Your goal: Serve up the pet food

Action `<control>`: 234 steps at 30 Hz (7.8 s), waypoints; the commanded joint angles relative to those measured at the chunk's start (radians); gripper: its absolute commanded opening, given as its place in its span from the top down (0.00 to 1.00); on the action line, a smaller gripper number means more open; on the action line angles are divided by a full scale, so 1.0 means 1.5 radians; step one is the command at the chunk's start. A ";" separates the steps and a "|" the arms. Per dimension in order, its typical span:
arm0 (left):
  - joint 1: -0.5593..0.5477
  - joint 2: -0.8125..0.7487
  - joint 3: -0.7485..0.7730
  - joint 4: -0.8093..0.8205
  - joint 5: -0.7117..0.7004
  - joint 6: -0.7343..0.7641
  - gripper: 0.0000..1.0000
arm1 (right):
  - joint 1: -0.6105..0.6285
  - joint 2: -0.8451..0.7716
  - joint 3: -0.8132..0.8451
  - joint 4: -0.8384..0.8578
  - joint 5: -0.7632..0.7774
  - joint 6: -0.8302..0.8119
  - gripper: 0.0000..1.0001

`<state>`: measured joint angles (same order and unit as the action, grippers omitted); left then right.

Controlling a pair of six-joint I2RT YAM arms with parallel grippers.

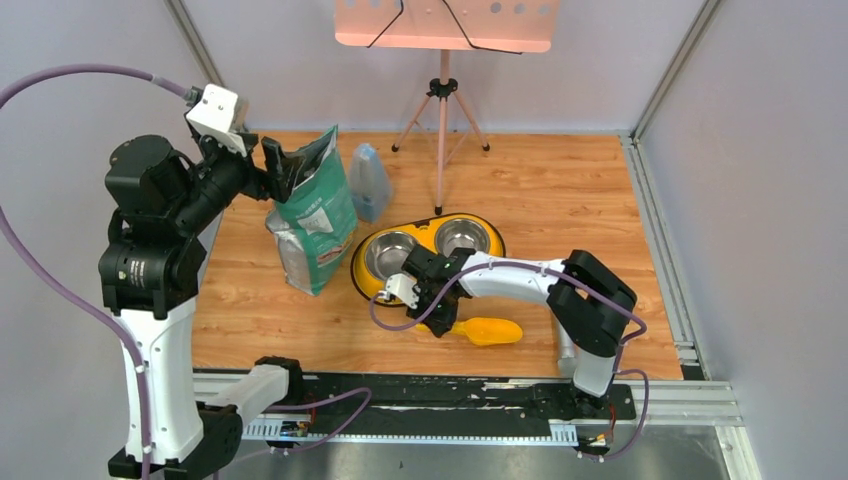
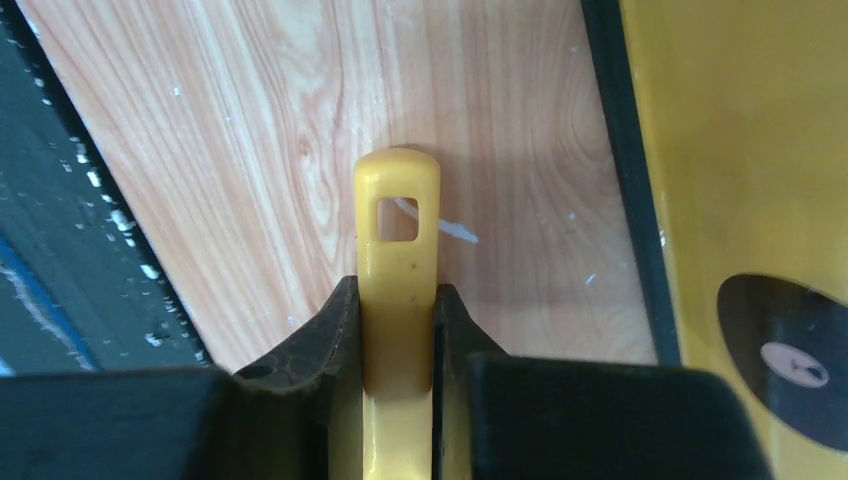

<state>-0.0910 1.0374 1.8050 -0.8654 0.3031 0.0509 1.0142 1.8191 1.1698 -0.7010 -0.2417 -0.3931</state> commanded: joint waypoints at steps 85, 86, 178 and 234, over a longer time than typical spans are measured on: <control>-0.537 0.307 -0.120 0.860 -0.453 0.774 1.00 | -0.199 -0.208 0.572 0.301 0.340 0.651 1.00; -0.538 0.307 -0.122 0.866 -0.455 0.779 1.00 | -0.200 -0.208 0.573 0.301 0.335 0.661 1.00; -0.488 0.316 -0.017 0.248 -0.197 0.310 1.00 | -0.496 -0.174 0.468 0.126 -0.535 0.567 0.84; -0.016 0.467 0.427 -0.497 -0.068 0.156 1.00 | -0.367 0.045 0.821 0.146 -0.393 0.449 1.00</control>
<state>-0.1204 1.7508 2.4104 -1.5410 0.1478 0.3279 0.4072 1.8305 2.2936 -0.6064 -0.7914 0.2768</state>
